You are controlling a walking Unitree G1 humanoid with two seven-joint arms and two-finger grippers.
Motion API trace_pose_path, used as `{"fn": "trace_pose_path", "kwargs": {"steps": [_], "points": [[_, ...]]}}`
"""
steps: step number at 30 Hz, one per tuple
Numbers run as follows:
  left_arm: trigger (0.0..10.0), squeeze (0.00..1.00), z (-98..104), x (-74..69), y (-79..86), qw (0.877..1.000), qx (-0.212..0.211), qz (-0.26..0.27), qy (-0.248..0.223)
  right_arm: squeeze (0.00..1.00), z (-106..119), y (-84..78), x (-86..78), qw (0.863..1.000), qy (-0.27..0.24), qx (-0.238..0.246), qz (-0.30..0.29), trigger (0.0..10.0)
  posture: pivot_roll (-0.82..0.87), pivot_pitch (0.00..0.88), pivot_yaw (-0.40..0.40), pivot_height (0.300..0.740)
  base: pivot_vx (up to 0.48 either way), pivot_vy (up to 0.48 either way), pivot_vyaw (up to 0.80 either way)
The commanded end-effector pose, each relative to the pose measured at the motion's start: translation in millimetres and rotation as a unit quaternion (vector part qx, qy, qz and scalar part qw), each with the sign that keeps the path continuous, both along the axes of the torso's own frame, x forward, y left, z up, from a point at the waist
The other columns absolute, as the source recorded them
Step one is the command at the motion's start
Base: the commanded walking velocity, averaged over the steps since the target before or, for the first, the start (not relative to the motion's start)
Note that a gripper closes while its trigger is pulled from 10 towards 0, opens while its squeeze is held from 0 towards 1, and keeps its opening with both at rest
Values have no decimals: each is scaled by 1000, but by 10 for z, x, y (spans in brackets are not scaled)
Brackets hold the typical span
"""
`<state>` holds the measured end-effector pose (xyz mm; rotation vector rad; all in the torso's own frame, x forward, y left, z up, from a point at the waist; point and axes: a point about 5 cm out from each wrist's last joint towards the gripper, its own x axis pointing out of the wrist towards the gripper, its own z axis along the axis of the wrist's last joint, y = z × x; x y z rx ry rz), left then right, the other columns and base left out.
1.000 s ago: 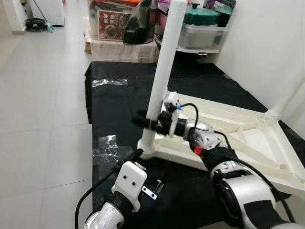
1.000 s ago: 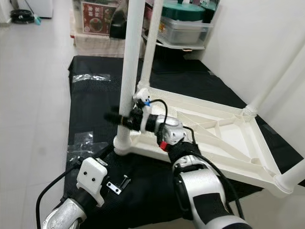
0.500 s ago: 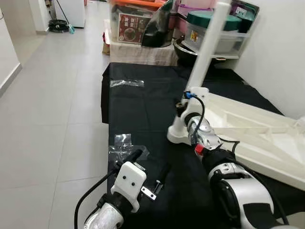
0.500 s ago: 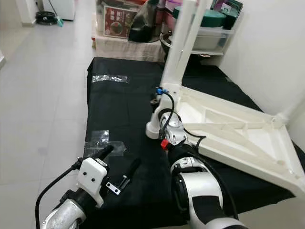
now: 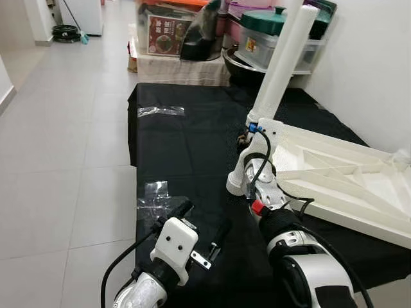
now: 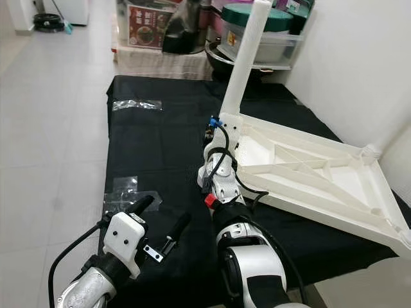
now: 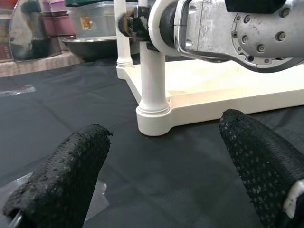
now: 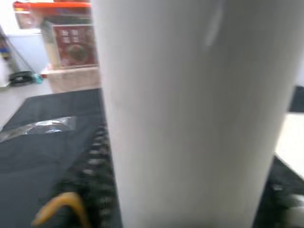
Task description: Building children table
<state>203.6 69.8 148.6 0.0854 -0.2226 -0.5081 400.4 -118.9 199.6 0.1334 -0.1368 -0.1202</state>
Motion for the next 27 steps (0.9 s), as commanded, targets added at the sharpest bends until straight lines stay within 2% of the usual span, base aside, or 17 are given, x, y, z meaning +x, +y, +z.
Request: {"fn": "trace_pose_path", "kwargs": {"steps": [1,3,6,8,9,10,11,12,14,15,17,21,23,24,25,26,27], "points": [[10000,0,-33,-4,-14,1000,5,-5,8,0,-70,-73,7,999,8,5,35,10000,107,29,-133,740,0,0,0],[10000,0,-32,-2,-12,1000,5,-5,8,0,-104,-27,16,993,17,10,119,10000,106,30,-132,740,0,0,0],[10000,0,-31,-1,-10,1000,5,-5,8,0,-115,18,12,986,21,24,162,10000,104,29,-131,740,0,0,0],[10000,0,-29,-1,-11,1000,5,-6,8,0,-66,86,-43,945,4,59,322,10000,108,29,-129,740,0,0,0],[10000,0,-29,-1,-9,1000,5,-6,7,0,-13,95,-92,913,-14,69,401,10000,109,32,-128,740,0,0,0],[10000,0,-29,-1,-9,1000,5,-6,7,0,-13,95,-92,913,-14,69,401,10000,109,32,-128,740,0,0,0],[10000,0,-28,1,-9,1000,5,-6,7,0,37,85,-149,873,-22,78,480,10000,109,31,-129,740,0,0,0],[10000,0,-28,1,-9,1000,5,-6,7,0,37,85,-149,873,-22,78,480,10000,109,31,-129,740,0,0,0],[10000,0,-27,3,-9,1000,5,-6,6,0,88,79,-248,809,-30,65,583,10000,110,32,-132,740,0,0,0],[10000,0,-27,3,-9,1000,5,-6,6,0,88,79,-248,809,-30,65,583,10000,110,32,-132,740,0,0,0],[10000,0,-27,4,-11,1000,5,-5,6,0,86,119,-318,754,-17,30,656,10000,112,31,-134,740,0,0,0],[10000,0,-30,4,-11,1000,5,-4,6,0,66,226,-325,729,2,-4,685,10000,111,29,-132,740,0,0,0],[10000,0,-32,3,-11,1000,5,-4,6,0,53,247,-325,726,6,-14,687,10000,112,30,-133,740,0,0,0],[10000,0,-34,5,-11,1000,5,-4,7,0,44,302,-270,758,6,-37,652,0,111,31,-134,740,0,0,0],[10000,0,-34,5,-11,1000,5,-4,7,0,44,302,-270,758,6,-37,652,0,111,31,-134,740,0,0,0],[10000,0,-36,7,-11,1000,4,-4,7,0,43,337,-233,780,3,-52,624,0,111,30,-133,740,0,0,0],[10000,0,-36,7,-11,1000,4,-4,7,0,43,337,-233,780,3,-52,624,0,111,30,-133,740,0,0,0]]}}
